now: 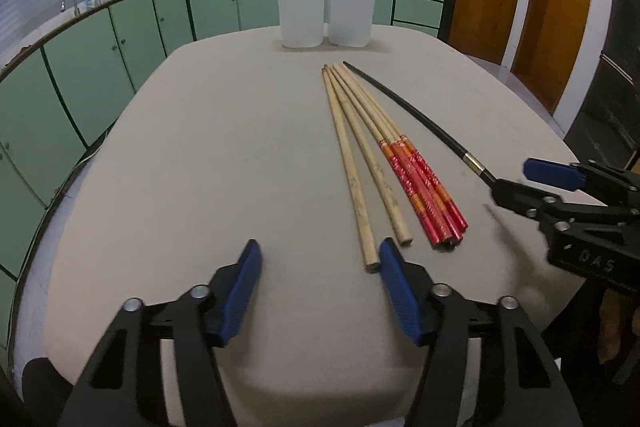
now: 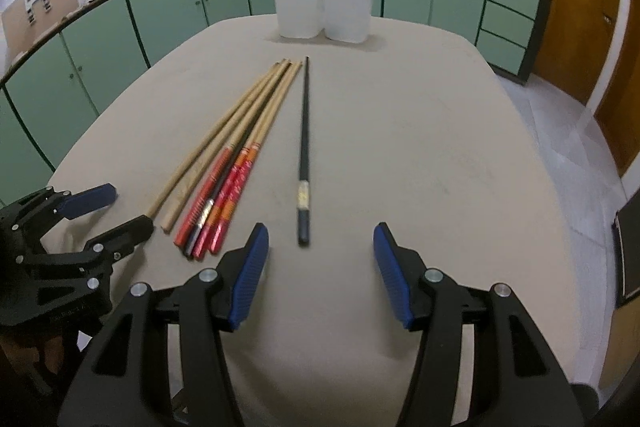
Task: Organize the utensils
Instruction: 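Close the right tool on the black chopstick while the left tool grasps a plain wooden chopstick, then lift both chopsticks and carry them toward the holder with both tools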
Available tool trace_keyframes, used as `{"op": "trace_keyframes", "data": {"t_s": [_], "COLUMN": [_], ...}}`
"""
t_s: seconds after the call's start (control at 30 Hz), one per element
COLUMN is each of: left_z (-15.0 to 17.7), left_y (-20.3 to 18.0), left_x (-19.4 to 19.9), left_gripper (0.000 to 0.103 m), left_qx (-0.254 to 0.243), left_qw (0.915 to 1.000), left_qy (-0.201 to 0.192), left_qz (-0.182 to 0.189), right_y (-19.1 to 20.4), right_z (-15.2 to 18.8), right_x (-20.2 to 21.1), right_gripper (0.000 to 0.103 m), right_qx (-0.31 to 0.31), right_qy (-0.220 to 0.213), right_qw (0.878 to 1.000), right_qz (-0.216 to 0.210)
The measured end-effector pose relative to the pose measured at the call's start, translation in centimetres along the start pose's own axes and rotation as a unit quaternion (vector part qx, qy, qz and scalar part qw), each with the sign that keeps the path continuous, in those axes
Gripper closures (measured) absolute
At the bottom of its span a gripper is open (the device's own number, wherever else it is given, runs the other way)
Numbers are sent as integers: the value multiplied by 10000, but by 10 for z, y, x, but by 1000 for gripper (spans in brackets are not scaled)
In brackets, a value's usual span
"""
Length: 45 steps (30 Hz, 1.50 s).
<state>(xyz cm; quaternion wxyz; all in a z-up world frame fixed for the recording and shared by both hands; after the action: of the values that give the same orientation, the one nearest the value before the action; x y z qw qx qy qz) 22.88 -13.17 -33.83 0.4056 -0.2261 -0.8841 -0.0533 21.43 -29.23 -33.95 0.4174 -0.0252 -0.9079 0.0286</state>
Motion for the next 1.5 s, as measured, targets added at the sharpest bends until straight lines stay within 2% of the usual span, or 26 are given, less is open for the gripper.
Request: {"op": "trace_keyframes", "data": {"t_s": [0.03, 0.1, 0.13, 0.17, 0.2, 0.23, 0.27, 0.33, 0.43, 0.5, 0.63, 0.7, 0.77, 0.83, 0.9, 0.93, 0.97, 1.0, 1.07, 1.3, 1.5], "left_z": [-1, -4, -6, -7, -9, -12, -14, -17, -18, -16, -13, -13, -14, -16, -17, -17, -18, -19, -22, -44, -77], "left_y": [0, -1, -1, -1, 1, 3, 5, 10, 15, 14, 2, 1, 3, 3, 4, 5, 6, 8, 9, 14, 18], "left_x": [-1, -5, -7, -8, -10, -12, -13, -14, -14, -13, -10, -10, -13, -15, -15, -15, -14, -13, -8, 39, 77], "left_gripper": [52, 55, 60, 67, 72, 81, 89, 95, 96, 96, 95, 90, 85, 84, 85, 89, 96, 96, 96, 96, 96], "left_qx": [-42, -110, -123, -120, -86, -18, 56, 232, 476, 591, 376, 295, 296, 258, 279, 331, 407, 478, 572, 736, 705], "left_qw": [10000, 9999, 9998, 9997, 9997, 9996, 9995, 9991, 9976, 9970, 9985, 9988, 9988, 9989, 9988, 9987, 9985, 9984, 9980, 9963, 9949], "left_qy": [-34, -112, -159, -192, -239, -281, -316, -365, -452, -446, -380, -376, -379, -398, -400, -390, -361, -298, -226, -422, -688], "left_qz": [4, 6, 19, 25, 44, 31, -7, -24, -201, -208, -120, -122, -85, -66, -8, 15, 48, 79, 132, 165, 236], "right_y": [3, 7, 8, 9, 9, 7, 4, -5, -14, -16, -11, -12, -14, -14, -13, -13, -13, -14, -15, -17, -17], "right_z": [-2, -5, -6, -7, -8, -9, -10, -9, -3, 1, 9, 12, 13, 13, 12, 10, 9, 7, 4, -19, -61], "right_x": [-4, -14, -15, -16, -17, -18, -18, -20, -16, -14, -6, -4, -5, -6, -8, -9, -8, -7, 1, 50, 93], "right_gripper": [53, 67, 68, 75, 87, 93, 95, 96, 97, 96, 90, 84, 82, 82, 83, 86, 96, 97, 97, 97, 97], "right_qx": [43, 94, 89, 70, 57, 3, -103, -358, -567, -658, -482, -453, -521, -542, -520, -530, -547, -566, -627, -682, -441], "right_qy": [-1, 31, 11, -39, -42, -54, -56, -56, -79, -64, -65, -114, -157, -204, -273, -256, -213, -172, -187, -422, -611], "right_qw": [10000, 9999, 10000, 9999, 9999, 9998, 9996, 9987, 9967, 9962, 9978, 9977, 9972, 9971, 9970, 9971, 9974, 9974, 9972, 9963, 9967], "right_qz": [10, 25, 38, 61, 100, 166, 266, 363, 570, 562, 458, 499, 507, 503, 498, 473, 418, 405, 371, 305, 296]}}
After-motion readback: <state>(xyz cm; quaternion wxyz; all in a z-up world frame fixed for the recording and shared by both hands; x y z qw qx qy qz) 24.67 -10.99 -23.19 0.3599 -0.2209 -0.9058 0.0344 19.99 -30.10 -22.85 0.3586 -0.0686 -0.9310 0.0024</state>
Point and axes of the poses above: each gripper's, at about its wrist camera, not at the fingertips, and x roughly against the way its jaws point, y to its left, z to its underside, the point moved 4 cm from there along -x, roughly the way its jaws point, and after that the axes turned 7 degrees about z, right-handed, at the moved point
